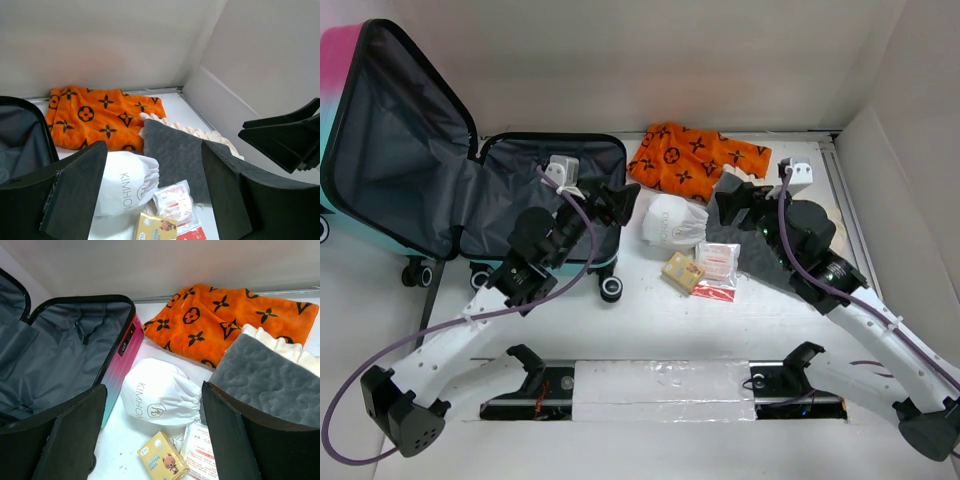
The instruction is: Pack the luggage
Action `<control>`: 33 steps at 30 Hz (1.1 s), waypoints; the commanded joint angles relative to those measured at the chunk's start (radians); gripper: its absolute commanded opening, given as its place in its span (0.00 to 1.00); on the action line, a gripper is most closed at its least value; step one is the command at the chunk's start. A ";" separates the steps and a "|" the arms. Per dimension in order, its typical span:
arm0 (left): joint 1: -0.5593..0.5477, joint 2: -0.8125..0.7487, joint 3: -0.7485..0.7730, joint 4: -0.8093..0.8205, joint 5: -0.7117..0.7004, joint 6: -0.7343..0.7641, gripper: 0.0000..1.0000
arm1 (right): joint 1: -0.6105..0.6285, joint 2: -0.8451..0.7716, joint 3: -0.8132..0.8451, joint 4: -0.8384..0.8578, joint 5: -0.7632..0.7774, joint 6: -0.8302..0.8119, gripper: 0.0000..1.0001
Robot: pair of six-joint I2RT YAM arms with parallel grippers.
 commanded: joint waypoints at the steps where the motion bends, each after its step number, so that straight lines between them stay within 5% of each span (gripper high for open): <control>1: -0.005 0.012 0.022 0.032 0.054 0.011 0.72 | -0.005 -0.008 0.025 0.033 -0.018 0.011 0.82; 4: -0.005 0.012 -0.015 0.071 0.105 0.011 0.71 | -0.005 -0.008 0.035 0.023 0.017 0.011 0.77; 6: -0.005 0.047 -0.015 0.071 0.155 -0.001 0.55 | -0.014 -0.008 0.035 0.023 0.029 0.022 0.55; 7: -0.005 0.083 -0.015 0.071 0.174 -0.019 0.51 | -0.023 -0.008 0.044 0.023 0.030 0.022 0.30; 10: -0.005 0.151 -0.004 0.088 0.206 -0.032 0.44 | -0.032 -0.008 0.067 0.001 0.052 0.034 0.02; 11: -0.005 0.192 0.008 0.069 0.206 -0.032 0.44 | -0.032 -0.008 0.067 0.000 0.053 0.034 0.00; 14: -0.104 0.278 0.067 0.006 -0.029 0.051 0.49 | -0.051 0.001 0.067 -0.022 0.053 0.044 0.09; 15: -0.142 0.312 0.101 -0.041 -0.115 0.085 0.51 | -0.051 0.001 0.067 -0.023 0.062 0.057 0.25; 18: -0.221 0.486 0.302 -0.157 -0.347 0.163 0.54 | -0.078 0.014 0.036 -0.013 0.014 0.083 0.43; 29: -0.232 0.771 0.479 -0.247 -0.304 0.187 0.57 | -0.207 -0.012 -0.016 -0.046 -0.078 0.093 0.69; 33: -0.255 0.857 0.513 -0.247 -0.304 0.241 0.58 | -0.256 -0.044 -0.039 -0.046 -0.101 0.102 0.71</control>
